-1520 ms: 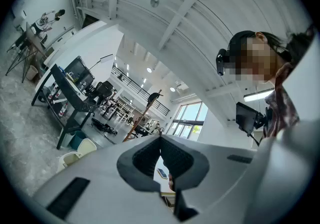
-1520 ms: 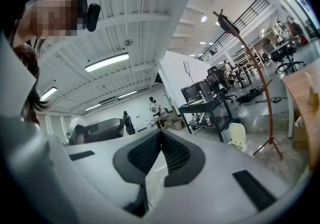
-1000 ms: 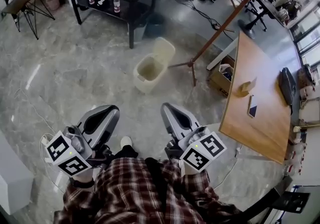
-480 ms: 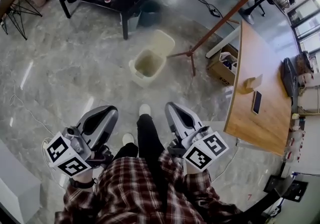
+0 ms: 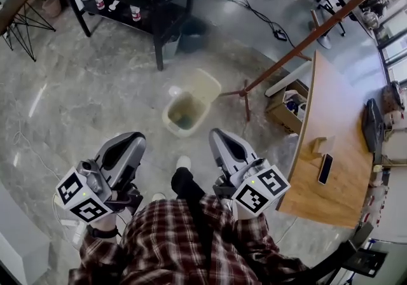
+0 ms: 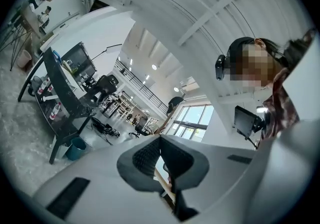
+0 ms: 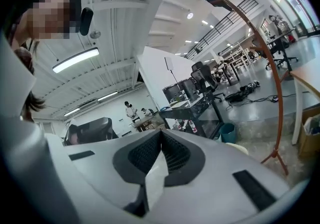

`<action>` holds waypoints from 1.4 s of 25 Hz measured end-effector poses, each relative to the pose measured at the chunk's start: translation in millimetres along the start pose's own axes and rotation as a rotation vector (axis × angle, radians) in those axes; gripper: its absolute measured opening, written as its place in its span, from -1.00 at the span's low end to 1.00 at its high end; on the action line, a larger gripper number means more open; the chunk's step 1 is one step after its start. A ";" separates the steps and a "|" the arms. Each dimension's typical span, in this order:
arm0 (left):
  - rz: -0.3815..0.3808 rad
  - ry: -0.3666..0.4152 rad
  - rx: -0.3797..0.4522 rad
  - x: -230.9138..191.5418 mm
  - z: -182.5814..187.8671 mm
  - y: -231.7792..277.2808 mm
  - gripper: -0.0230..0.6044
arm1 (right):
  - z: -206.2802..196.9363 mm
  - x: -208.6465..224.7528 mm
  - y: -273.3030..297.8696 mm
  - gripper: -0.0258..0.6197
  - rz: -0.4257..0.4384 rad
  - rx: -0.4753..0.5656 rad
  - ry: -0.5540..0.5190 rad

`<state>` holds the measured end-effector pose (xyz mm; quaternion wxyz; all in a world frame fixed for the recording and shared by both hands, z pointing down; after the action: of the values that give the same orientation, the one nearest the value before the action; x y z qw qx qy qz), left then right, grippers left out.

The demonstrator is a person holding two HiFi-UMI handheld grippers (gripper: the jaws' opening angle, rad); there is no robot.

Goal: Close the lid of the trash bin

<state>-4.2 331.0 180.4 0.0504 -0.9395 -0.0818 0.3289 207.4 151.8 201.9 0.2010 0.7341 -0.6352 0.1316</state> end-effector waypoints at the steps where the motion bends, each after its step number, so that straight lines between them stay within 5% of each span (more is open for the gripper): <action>1: 0.003 0.005 0.003 -3.2 4.1 13.6 -0.89 | 10.3 10.6 5.4 -0.88 0.008 -0.001 -0.005; 8: 0.023 0.030 0.011 -22.4 21.3 80.3 -0.89 | 58.1 71.7 34.4 -0.88 0.032 -0.012 -0.016; 18: 0.010 -0.008 -0.029 -88.1 38.4 124.7 -0.89 | 48.7 110.9 91.5 -0.88 0.003 -0.113 0.032; 27: -0.157 -0.065 -0.201 -209.8 99.7 180.1 -0.89 | 56.8 121.9 200.0 -0.88 -0.174 -0.031 0.087; 35: -0.352 -0.166 -0.468 -295.0 119.8 242.1 -0.89 | 51.4 112.4 278.6 -0.88 -0.355 0.012 0.133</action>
<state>-277.3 43.1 231.1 -0.1181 -0.8667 -0.3208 0.3632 -52.5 -2.1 242.4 0.2584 0.8255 -0.4801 0.1461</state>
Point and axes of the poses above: the fingertips, and each gripper's own axes: y forward along the fingers, x to its right, z out of its top, the point moved 9 cm from there along -y, backward along the fingers, and after that the axes turned 4 degrees about z, right-handed, at the moved point
